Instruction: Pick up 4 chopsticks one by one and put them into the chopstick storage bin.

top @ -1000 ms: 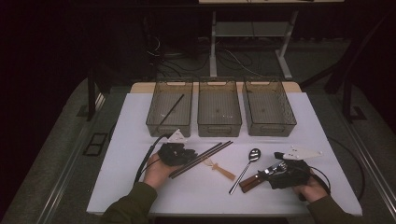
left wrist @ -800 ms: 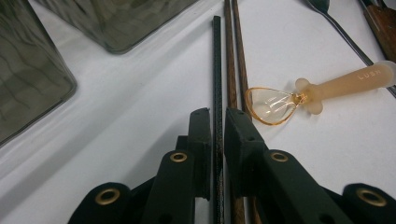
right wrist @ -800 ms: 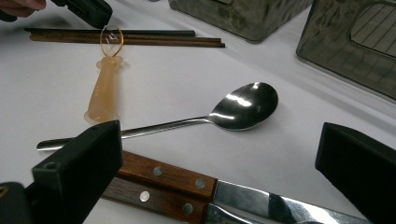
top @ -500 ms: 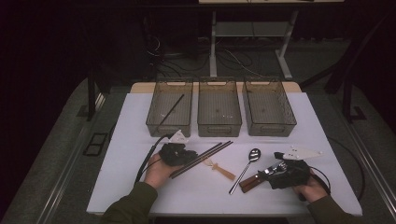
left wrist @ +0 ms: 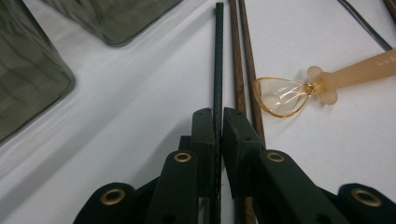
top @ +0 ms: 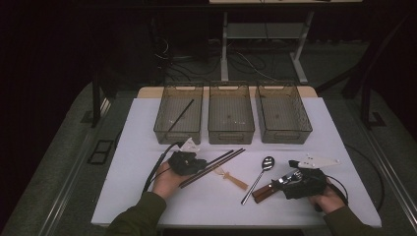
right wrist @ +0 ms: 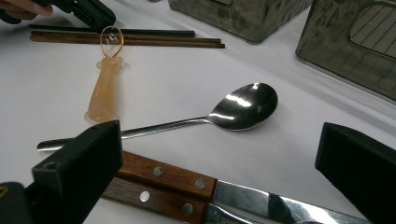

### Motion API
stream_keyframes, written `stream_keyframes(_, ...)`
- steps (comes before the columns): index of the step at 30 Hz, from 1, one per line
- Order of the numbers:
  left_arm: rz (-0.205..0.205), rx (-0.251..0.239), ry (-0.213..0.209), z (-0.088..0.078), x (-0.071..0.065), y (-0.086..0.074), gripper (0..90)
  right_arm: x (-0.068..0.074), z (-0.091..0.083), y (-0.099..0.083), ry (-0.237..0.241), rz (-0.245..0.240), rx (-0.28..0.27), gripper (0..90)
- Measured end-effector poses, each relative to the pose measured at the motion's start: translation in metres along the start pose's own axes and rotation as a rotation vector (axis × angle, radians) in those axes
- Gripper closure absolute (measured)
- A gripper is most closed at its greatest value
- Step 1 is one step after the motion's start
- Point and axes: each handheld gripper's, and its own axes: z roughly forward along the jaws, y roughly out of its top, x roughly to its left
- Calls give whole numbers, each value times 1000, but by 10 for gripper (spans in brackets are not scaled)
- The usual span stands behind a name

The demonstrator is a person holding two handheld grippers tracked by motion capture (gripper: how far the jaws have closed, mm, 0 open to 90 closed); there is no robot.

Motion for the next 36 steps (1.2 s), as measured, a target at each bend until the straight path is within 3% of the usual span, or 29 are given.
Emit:
stream_keyframes(17, 32, 1, -4, 0, 0, 0, 854, 0, 0, 0, 2, 2, 2, 8)
stream_keyframes(26, 18, 4, -12, -2, 1, 0, 854, 1, 0, 0, 1, 0, 3, 8)
stream_keyframes(28, 35, 12, -15, -4, 3, 0, 854, 1, 0, 0, 2, -3, 2, 8)
stream_keyframes(29, 17, 7, -14, -4, 2, 0, 854, 1, 0, 0, 2, -3, 3, 8)
stream_keyframes(36, 9, 5, -26, -12, 3, 1, 854, 1, 0, 0, 2, -3, 2, 8)
